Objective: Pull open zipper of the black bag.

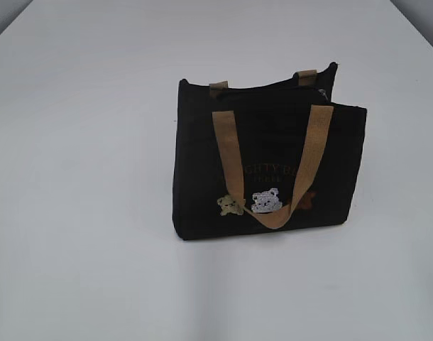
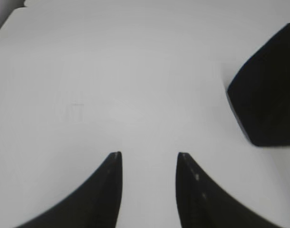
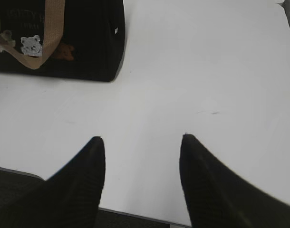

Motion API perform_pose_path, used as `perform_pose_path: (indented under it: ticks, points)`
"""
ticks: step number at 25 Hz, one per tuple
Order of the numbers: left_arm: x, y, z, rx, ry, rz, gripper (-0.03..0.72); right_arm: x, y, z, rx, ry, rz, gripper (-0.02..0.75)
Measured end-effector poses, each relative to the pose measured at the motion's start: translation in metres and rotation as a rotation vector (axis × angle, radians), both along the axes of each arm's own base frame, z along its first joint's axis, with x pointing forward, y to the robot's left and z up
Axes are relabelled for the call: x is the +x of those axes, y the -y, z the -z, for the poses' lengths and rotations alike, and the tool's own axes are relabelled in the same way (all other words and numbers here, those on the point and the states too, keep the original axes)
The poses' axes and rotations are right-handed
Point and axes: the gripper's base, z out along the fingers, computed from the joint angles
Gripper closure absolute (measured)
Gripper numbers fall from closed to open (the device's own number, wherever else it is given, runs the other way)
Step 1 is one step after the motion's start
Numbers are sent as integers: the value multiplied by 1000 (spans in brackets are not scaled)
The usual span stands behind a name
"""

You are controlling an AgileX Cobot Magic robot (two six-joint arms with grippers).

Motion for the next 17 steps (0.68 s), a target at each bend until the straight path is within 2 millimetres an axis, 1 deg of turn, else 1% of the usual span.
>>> perform_pose_path:
  ticks: [3, 11, 17]
  points:
    - [0, 0, 0, 0, 0, -43, 400, 0, 0, 0, 0, 0, 0, 338]
    - [0, 0, 0, 0, 0, -46, 428, 0, 0, 0, 0, 0, 0, 338]
    - [0, 0, 0, 0, 0, -46, 433, 0, 0, 0, 0, 0, 0, 338]
